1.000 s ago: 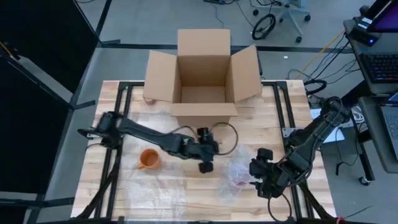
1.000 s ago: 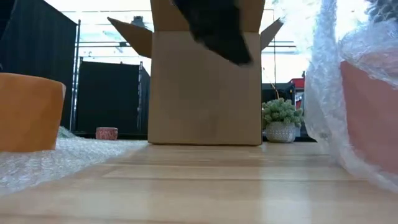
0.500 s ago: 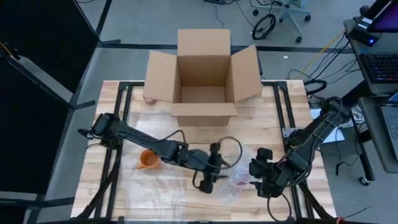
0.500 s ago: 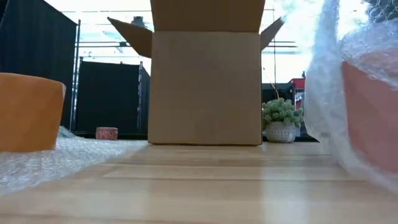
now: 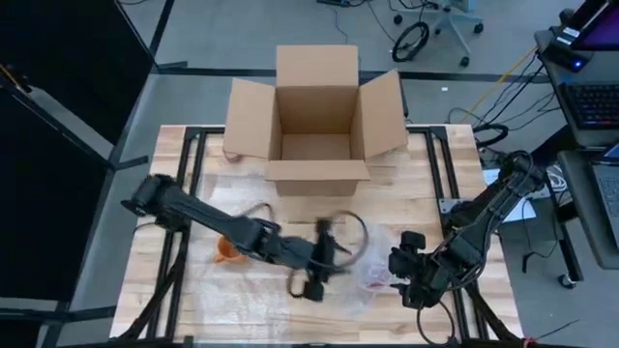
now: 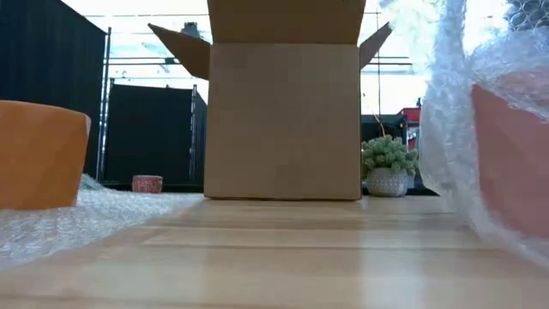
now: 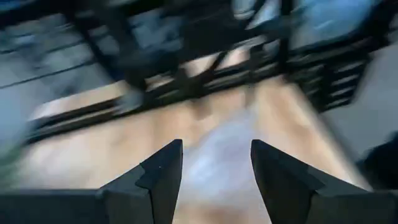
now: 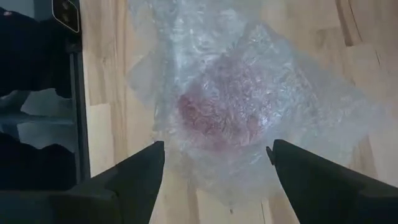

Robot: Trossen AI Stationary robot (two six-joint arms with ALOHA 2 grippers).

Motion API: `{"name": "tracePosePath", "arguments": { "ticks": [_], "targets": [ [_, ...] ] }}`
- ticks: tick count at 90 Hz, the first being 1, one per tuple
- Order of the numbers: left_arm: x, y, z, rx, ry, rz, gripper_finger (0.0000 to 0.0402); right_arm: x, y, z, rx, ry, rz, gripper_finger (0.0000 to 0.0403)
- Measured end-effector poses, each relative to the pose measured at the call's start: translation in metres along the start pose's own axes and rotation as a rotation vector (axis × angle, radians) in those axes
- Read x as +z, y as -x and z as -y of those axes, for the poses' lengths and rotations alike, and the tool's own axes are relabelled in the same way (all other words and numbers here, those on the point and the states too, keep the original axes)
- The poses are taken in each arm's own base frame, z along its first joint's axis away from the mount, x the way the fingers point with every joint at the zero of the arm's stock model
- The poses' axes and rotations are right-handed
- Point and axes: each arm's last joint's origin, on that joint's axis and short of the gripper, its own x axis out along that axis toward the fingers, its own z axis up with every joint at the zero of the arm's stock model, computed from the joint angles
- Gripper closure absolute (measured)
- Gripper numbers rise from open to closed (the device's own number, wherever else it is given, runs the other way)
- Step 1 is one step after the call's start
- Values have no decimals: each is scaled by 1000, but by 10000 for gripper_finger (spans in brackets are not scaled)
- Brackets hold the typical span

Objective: Wrap mug
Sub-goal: Wrap the pink cup with bubble wrap

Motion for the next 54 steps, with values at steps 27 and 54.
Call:
{"name": "tracePosePath", "arguments": {
  "ticks": [27, 54],
  "targets": [
    [-63, -75, 7, 6, 109, -26, 223, 0, 0, 0, -5, -2, 7, 122],
    [-31, -71, 14, -175, 5, 251, 223, 1, 0, 0, -4, -9, 16, 122]
  ]
}}
